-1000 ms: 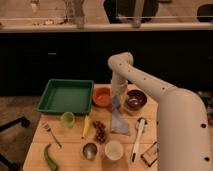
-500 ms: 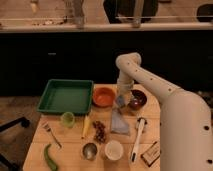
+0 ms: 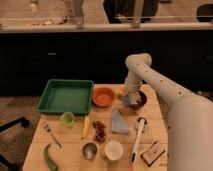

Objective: Wipe purple bowl with sponge

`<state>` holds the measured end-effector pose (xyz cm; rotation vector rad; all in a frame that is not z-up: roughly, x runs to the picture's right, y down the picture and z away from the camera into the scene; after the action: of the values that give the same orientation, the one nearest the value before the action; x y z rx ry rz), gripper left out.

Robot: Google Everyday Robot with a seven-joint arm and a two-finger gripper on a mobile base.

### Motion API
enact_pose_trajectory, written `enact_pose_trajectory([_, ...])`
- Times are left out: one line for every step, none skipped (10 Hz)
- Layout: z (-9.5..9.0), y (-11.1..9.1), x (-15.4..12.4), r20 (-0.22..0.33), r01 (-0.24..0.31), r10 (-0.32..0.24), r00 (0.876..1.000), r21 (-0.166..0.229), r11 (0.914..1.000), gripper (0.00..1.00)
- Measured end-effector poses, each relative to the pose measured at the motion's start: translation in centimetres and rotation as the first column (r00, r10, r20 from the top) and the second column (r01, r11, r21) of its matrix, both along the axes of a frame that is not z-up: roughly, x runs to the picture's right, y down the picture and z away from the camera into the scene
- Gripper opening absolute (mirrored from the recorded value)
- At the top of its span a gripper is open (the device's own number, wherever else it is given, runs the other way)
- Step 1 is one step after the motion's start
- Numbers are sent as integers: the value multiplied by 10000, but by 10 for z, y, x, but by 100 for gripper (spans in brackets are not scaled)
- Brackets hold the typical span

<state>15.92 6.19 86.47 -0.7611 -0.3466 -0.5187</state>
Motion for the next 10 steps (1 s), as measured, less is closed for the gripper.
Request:
enact_pose_trajectory([3, -2, 4, -15, -115, 115, 9999, 25, 9999, 0])
enact_pose_trajectory([5, -4, 8, -30, -145, 145, 9999, -7, 9999, 0])
enact_pose_trajectory([9, -5, 16, -92, -186, 185, 9998, -83, 9998, 0])
enact_pose_trajectory([14, -7, 20, -131, -172, 169, 9998, -197, 9997, 0])
enact_pose_trajectory([22, -8, 21, -108, -135, 132, 9999, -359, 9993, 0])
enact_pose_trajectory([29, -10, 21, -91, -87, 82, 9999, -485, 9988, 0])
enact_pose_trajectory([38, -14, 19, -45, 10, -13, 10000, -634, 9980, 0])
enact_pose_trajectory([43, -18, 15, 7, 131, -131, 9999, -662, 9977, 0])
enact_pose_trajectory([45, -21, 7, 90, 253, -248, 9997, -655, 9975, 0])
enact_pose_trajectory([43, -23, -1, 173, 402, -392, 9991, -638, 9972, 0])
